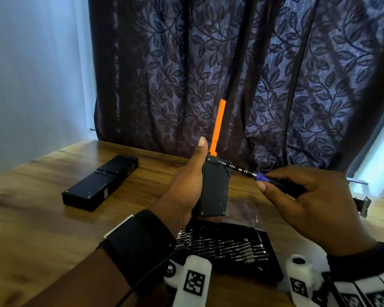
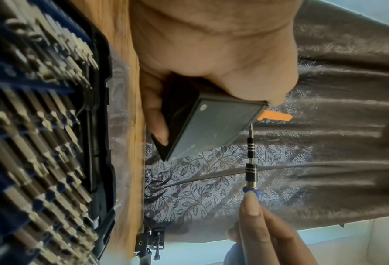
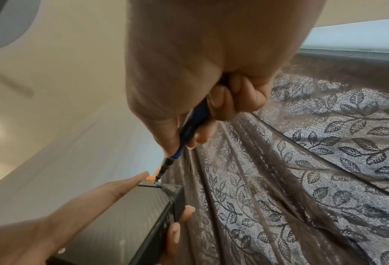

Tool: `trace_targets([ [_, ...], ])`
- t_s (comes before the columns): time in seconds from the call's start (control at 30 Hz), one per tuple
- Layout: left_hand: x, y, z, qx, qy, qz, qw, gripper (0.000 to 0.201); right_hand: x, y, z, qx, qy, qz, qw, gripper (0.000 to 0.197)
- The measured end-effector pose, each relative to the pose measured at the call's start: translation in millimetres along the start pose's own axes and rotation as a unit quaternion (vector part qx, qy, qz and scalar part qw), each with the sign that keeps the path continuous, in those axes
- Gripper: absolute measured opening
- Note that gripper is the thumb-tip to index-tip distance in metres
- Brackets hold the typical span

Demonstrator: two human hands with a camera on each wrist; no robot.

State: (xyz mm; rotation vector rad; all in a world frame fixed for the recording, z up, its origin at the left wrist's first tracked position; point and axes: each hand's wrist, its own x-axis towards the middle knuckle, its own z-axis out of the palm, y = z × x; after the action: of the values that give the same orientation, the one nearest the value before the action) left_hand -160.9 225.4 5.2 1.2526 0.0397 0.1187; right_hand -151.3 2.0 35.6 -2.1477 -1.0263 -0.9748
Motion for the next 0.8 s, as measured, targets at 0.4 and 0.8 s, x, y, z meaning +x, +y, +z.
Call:
trace_targets([
  [0.4, 3.5, -0.6, 1.0, 0.042, 0.045, -0.006, 0.998, 0.069, -1.0, 2.8, -1.2, -0.016, -0.015, 0.016, 1.000, 0.008],
  [0.8, 5.8, -2.4, -1.1, 0.011, 0.036, -0.011, 0.999, 0.071, -0.2, 0.0, -1.9, -0.017, -0.010, 0.018, 1.000, 0.008],
])
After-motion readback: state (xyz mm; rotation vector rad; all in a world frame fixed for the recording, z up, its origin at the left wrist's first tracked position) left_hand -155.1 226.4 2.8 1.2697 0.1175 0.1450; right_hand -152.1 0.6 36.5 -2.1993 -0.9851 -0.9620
